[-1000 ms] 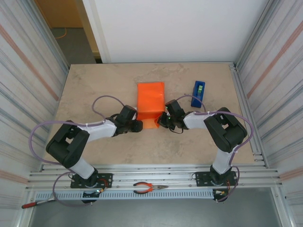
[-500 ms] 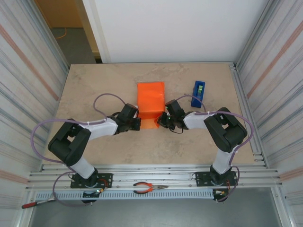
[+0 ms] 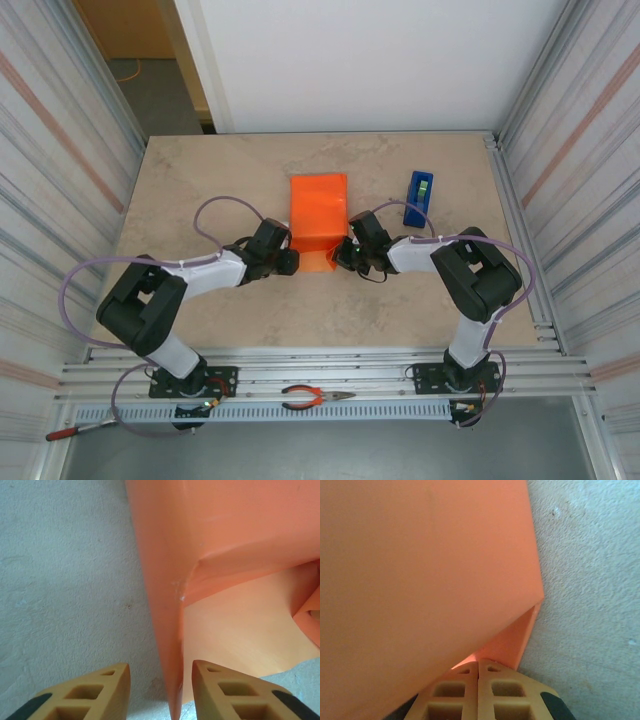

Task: Wrap the gift box in paper
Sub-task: Fold the wrapping paper for the gift box.

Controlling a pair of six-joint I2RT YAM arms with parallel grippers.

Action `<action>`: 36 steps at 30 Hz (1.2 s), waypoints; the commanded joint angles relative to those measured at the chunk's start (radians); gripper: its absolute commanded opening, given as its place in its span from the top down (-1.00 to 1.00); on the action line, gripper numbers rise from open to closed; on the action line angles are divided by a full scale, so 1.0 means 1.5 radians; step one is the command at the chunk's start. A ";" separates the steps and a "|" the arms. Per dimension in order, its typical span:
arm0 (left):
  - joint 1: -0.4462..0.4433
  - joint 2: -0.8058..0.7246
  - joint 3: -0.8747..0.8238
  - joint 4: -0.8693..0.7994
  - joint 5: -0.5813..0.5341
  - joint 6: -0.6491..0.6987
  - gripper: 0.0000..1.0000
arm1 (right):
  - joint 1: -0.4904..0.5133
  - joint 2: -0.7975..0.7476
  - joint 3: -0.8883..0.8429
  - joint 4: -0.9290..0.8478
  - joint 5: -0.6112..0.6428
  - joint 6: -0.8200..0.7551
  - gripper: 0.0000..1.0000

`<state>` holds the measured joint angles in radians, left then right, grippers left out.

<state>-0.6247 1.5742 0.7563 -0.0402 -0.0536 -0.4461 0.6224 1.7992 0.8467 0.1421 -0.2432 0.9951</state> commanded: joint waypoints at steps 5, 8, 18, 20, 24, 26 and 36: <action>-0.002 0.019 0.009 0.005 0.017 -0.003 0.47 | 0.009 0.009 -0.013 -0.041 -0.005 0.004 1.00; -0.003 0.025 0.012 0.008 0.029 -0.003 0.55 | 0.009 0.008 -0.013 -0.041 -0.004 0.004 1.00; -0.003 0.028 0.013 0.006 0.037 -0.004 0.84 | 0.009 0.010 -0.012 -0.040 -0.004 0.005 1.00; -0.003 0.024 0.019 0.005 0.042 -0.004 0.94 | 0.010 0.010 -0.012 -0.040 -0.004 0.005 1.00; -0.003 0.010 0.031 0.006 0.054 -0.004 1.00 | 0.010 0.009 -0.012 -0.040 -0.004 0.005 1.00; -0.003 0.003 0.037 0.008 0.063 -0.008 1.00 | 0.011 0.010 -0.012 -0.041 -0.004 0.006 1.00; -0.003 -0.007 0.024 0.086 0.116 -0.050 1.00 | 0.015 0.012 -0.010 -0.044 -0.004 0.006 1.00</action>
<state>-0.6247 1.5902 0.7837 0.0185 0.0792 -0.4850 0.6235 1.7992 0.8467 0.1417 -0.2424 0.9951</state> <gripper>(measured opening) 0.061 0.061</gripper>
